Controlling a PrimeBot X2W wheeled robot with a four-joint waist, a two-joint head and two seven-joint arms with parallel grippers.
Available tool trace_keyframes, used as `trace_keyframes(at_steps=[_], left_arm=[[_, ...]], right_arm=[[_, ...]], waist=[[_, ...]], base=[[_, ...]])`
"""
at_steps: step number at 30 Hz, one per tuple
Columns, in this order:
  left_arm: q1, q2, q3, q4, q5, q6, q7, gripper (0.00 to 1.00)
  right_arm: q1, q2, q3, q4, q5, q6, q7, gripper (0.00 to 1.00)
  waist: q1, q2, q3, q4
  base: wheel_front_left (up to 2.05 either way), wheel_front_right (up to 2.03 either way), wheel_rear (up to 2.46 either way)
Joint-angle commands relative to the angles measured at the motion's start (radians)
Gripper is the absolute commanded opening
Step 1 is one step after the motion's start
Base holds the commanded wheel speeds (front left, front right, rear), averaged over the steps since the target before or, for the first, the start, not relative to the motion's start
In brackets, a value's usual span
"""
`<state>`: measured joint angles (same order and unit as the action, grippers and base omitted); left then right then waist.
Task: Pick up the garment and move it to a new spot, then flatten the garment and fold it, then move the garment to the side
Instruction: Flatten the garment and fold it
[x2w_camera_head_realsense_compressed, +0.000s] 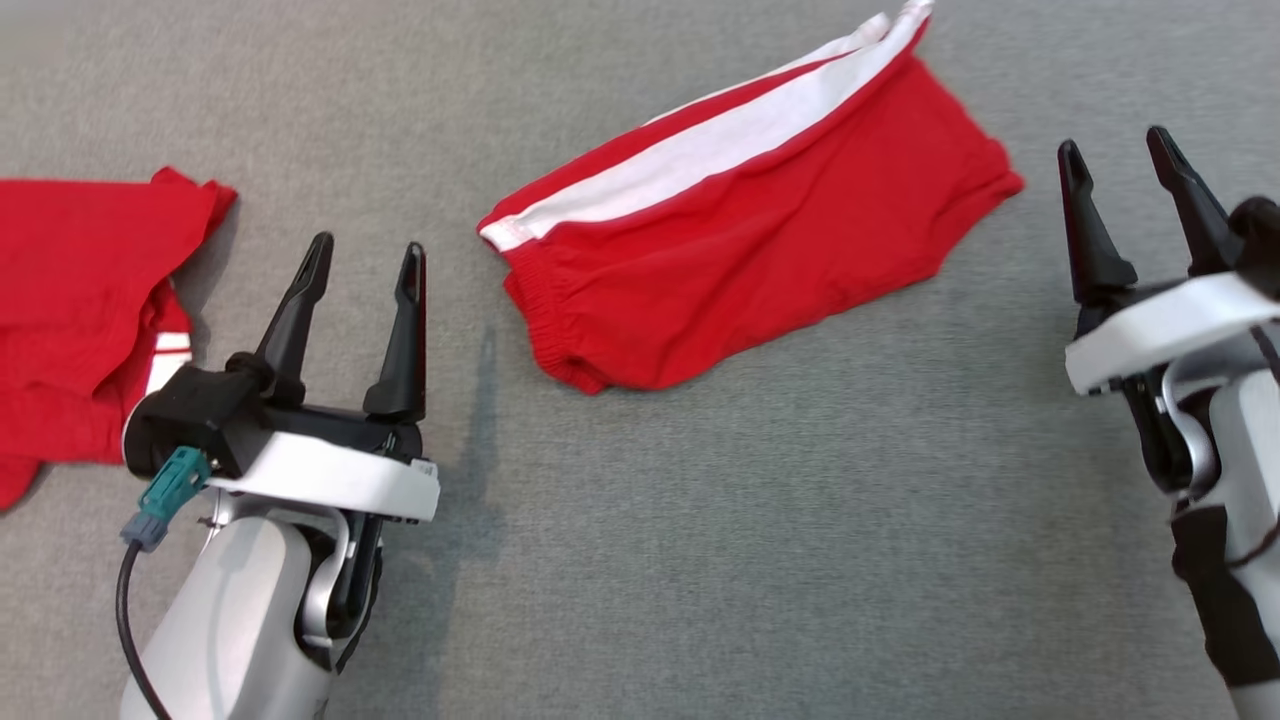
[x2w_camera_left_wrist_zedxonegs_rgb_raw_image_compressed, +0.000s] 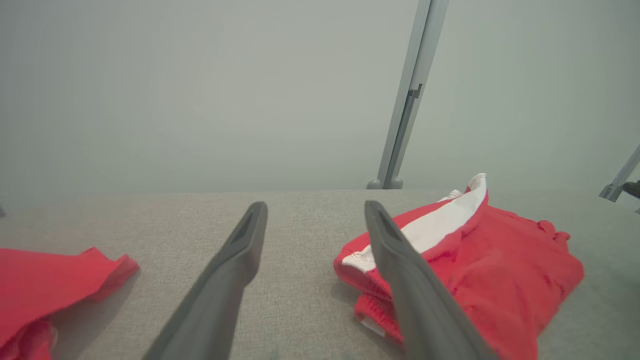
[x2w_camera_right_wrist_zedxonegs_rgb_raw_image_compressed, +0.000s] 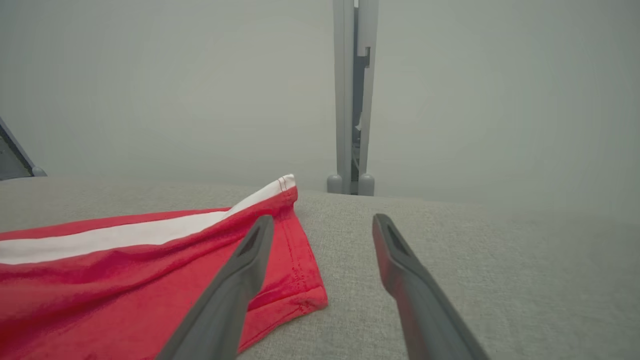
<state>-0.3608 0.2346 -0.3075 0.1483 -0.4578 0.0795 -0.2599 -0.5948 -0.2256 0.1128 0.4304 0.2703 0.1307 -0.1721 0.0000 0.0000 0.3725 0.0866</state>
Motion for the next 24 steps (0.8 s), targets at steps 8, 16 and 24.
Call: trace_keyframes(at_steps=[8, 16, 24], left_arm=[[-0.058, -0.052, -0.005, 0.011, 0.030, -0.036, -0.003, 1.00], [-0.057, -0.080, 0.027, 0.041, 0.064, -0.070, -0.003, 1.00], [-0.055, -0.090, 0.047, 0.058, 0.086, -0.089, -0.003, 1.00]], right_arm=[[-0.153, -0.023, 0.068, 0.229, 0.024, 0.000, 0.024, 1.00], [-0.226, -0.020, 0.117, 0.423, 0.074, 0.000, 0.042, 1.00], [-0.236, 0.017, 0.179, 0.521, 0.129, 0.000, 0.106, 0.00]], waist=[[0.0000, 0.0000, 0.095, 0.094], [0.0000, 0.0000, 0.100, 0.093], [0.0000, 0.0000, 0.079, 0.061]], base=[[0.00, 0.00, 0.00], [0.00, 0.00, 0.00], [0.00, 0.00, 0.00]])
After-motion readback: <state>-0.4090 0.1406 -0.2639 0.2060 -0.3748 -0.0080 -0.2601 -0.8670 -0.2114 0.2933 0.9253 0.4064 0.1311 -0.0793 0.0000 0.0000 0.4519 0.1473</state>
